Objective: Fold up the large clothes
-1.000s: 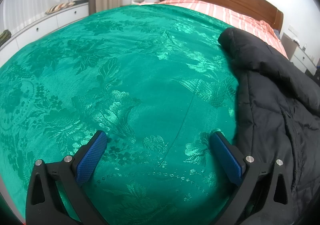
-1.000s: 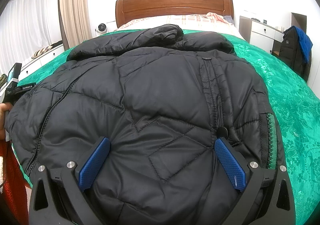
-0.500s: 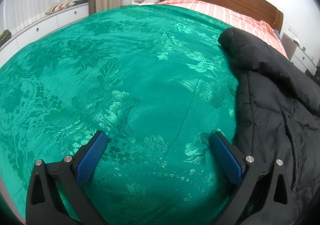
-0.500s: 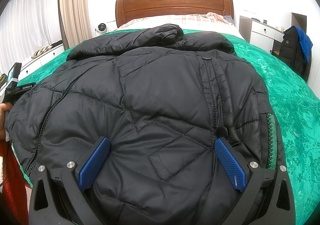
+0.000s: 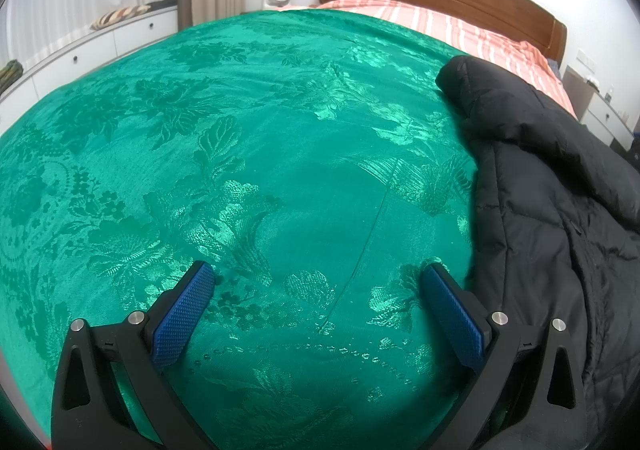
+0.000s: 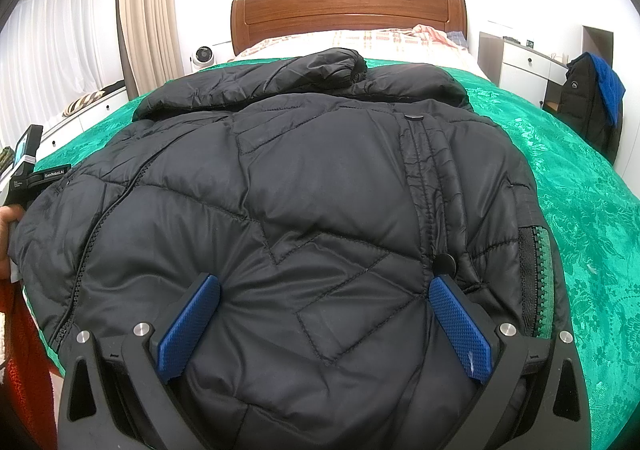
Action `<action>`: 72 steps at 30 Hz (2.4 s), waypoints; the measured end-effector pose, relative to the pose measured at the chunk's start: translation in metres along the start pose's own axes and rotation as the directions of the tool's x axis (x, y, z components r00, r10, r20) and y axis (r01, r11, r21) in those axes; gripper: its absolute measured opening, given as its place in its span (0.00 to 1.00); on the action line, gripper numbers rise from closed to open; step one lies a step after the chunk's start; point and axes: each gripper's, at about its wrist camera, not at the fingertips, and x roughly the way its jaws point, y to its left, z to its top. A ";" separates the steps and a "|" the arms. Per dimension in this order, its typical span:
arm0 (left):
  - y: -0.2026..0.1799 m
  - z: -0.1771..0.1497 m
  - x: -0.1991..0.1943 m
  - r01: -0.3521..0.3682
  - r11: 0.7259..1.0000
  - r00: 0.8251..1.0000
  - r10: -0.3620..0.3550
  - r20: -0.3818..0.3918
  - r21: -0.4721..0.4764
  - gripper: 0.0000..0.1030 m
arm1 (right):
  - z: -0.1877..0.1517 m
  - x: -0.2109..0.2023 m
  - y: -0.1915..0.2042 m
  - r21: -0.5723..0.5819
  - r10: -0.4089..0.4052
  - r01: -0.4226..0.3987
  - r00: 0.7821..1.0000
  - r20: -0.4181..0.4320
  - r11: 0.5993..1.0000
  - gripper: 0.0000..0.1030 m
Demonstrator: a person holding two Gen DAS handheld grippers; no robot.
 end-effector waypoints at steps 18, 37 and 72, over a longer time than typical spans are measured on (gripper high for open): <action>-0.002 0.007 -0.001 -0.026 1.000 0.998 0.026 -0.056 0.010 1.00 | 0.006 -0.001 -0.001 -0.008 0.008 -0.008 0.999 -0.038 1.000 1.00; -0.043 -0.053 -0.081 0.476 0.873 0.814 -0.391 -0.430 0.107 0.82 | -0.006 -0.075 -0.153 0.409 0.311 -0.190 0.917 -0.252 0.893 0.84; -0.124 0.233 -0.094 0.535 0.842 0.837 -0.517 -0.179 0.069 0.36 | 0.238 0.004 -0.263 0.558 0.522 -0.526 0.832 0.185 0.641 0.85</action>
